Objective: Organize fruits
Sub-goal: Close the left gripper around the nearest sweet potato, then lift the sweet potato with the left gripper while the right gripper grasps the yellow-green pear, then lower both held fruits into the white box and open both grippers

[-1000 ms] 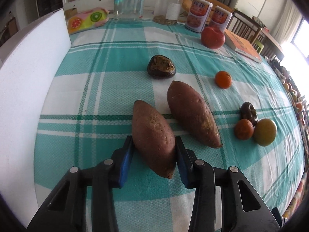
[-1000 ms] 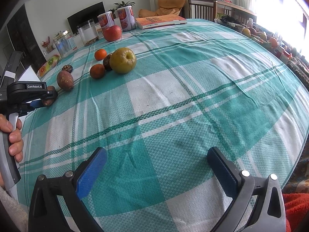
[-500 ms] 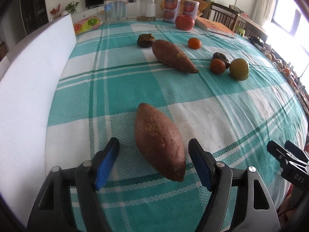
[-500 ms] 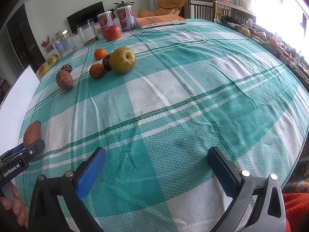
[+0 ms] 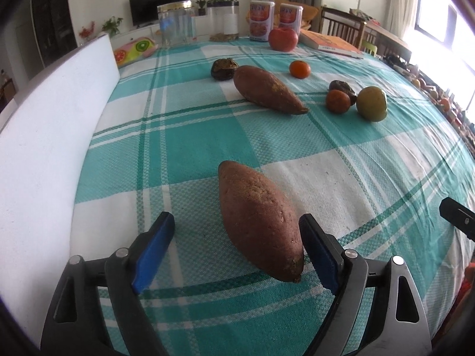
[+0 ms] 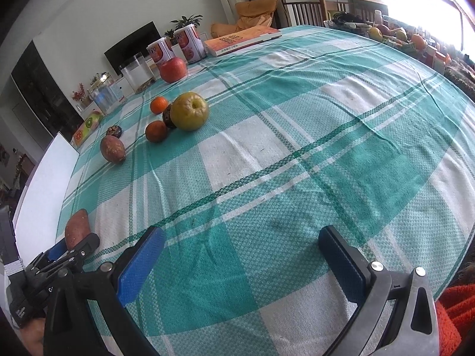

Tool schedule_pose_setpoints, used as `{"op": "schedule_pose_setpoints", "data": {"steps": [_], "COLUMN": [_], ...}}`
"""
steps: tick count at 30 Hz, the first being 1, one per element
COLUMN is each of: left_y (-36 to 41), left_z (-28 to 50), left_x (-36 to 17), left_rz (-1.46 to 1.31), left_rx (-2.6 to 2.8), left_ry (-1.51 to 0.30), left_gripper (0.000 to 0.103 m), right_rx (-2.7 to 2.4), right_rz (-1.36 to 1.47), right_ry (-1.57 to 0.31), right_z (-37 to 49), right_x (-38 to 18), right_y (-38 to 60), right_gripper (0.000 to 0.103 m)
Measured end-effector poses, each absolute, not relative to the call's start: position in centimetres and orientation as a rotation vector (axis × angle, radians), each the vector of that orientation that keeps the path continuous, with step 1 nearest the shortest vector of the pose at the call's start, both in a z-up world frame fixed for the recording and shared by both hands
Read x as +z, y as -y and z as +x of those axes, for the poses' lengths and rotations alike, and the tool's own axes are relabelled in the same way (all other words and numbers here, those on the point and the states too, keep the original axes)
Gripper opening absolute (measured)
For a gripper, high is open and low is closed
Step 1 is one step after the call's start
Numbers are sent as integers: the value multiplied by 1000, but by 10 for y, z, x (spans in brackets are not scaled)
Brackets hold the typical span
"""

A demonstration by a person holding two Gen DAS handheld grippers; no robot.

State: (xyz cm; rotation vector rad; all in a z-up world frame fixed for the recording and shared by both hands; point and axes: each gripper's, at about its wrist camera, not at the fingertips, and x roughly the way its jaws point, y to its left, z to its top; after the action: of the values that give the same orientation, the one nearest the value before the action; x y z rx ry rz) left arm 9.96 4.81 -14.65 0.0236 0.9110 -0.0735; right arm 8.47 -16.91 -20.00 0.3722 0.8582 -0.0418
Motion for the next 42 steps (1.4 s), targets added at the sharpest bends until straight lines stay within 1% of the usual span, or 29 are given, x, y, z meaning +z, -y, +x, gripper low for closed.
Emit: {"op": "schedule_pose_setpoints", "data": {"steps": [2, 4, 5, 6, 8, 11, 13, 14, 19, 20, 21, 22, 23, 24, 28, 30, 32, 37, 42], "left_y": [-48, -48, -48, -48, -48, -48, -49, -50, -58, -59, -60, -60, -62, -64, -74, -79, -81, -106, -178], "left_z": [100, 100, 100, 100, 100, 100, 99, 98, 91, 91, 92, 94, 96, 97, 85, 73, 57, 13, -20], "left_x": [-147, -147, -147, -147, -147, -147, -146, -146, -138, -136, -135, -134, -136, -136, -131, -122, -107, -50, 4], "left_rz": [23, 23, 22, 21, 22, 19, 12, 4, -69, -73, -76, -85, -112, -142, -209, -266, -286, -393, -453], "left_rx": [-74, -76, -76, -76, -76, -75, -73, -76, -129, -137, -143, -156, -186, -206, -221, -263, -300, -393, -251], "left_ry": [-911, -912, -912, -912, -912, -911, -909, -910, -933, -928, -925, -933, -946, -956, -944, -945, -935, -856, -706], "left_gripper": [87, 88, 88, 88, 88, 88, 88, 86, 85, 82, 77, 63, 45, 43, 42, 42, 42, 42, 42], "right_rx": [8, 56, 99, 141, 212, 228, 228, 225, 235, 227, 231, 249, 263, 247, 271, 309, 342, 523, 779], "right_rz": [418, 369, 311, 248, 143, 65, 68, 68, 74, 82, 106, 147, 195, 209, 314, 364, 354, 312, 269], "right_ry": [-845, -828, -819, -808, -788, -787, -832, -855, -964, -970, -976, -999, -1008, -1000, -960, -947, -954, -962, -917], "right_z": [85, 92, 99, 107, 127, 166, 195, 208, 260, 266, 271, 275, 276, 273, 241, 217, 195, 157, 131], "right_x": [-195, -183, -176, -167, -148, -134, -140, -145, -179, -183, -188, -193, -195, -194, -185, -179, -174, -151, -106], "right_y": [173, 164, 155, 147, 133, 129, 134, 135, 135, 136, 139, 142, 145, 148, 159, 162, 155, 90, -17], "right_gripper": [103, 103, 101, 95, 89, 88, 88, 88, 88, 86, 71, 56, 50, 50, 50, 50, 50, 50, 50]}}
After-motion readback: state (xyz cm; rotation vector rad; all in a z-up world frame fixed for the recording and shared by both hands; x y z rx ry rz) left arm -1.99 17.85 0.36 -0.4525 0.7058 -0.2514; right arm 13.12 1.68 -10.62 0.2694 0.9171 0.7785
